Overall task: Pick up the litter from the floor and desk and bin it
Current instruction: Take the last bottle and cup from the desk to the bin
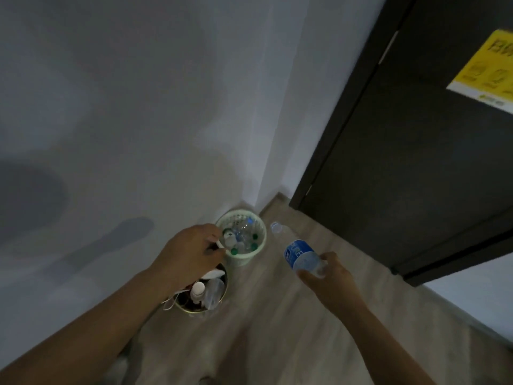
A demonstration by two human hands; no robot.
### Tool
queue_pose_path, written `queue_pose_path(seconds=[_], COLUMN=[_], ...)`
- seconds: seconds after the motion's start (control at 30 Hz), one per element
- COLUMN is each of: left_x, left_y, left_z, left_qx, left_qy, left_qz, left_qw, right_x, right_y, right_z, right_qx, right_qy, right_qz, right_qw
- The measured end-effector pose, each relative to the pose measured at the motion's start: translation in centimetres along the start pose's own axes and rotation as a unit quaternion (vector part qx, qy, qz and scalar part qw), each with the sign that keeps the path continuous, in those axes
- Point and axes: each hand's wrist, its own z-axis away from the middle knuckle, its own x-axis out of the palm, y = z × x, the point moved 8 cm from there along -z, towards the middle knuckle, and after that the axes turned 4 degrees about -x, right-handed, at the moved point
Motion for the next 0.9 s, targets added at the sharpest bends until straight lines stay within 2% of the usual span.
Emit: queue_pose_path(seconds=[0.23,0.33,0.53,0.73,0.9], left_x=[4.9,8.3,16.3,21.4,24.4], left_y=[-8.0,-11.6,-21.3,-28.1,-32.7], left_z=[-7.5,-10.4,-16.2,-20.3,-22.2], left_qx=[-0.088,-0.107,-0.205,-0.22,-0.223], left_qy=[-0.016,-0.008,-0.016,0.03,0.028], left_qz=[-0.014,-0.032,-0.022,-0.017,-0.015], left_qw=[0.996,0.994,0.978,0.975,0.974], right_x=[7.9,12.3,22.0,30.6,36.9], right_y=[1.6,3.7,8.7,12.0,12.9], right_z=[-12.5,-18.0,-27.0,-34.1,-39.8], right_qx=[0.024,0.042,0.047,0.035,0.02], right_qy=[-0.048,-0.07,-0.076,-0.066,-0.063], right_qz=[0.034,0.042,0.05,0.068,0.035], right_qw=[0.998,0.996,0.995,0.995,0.997])
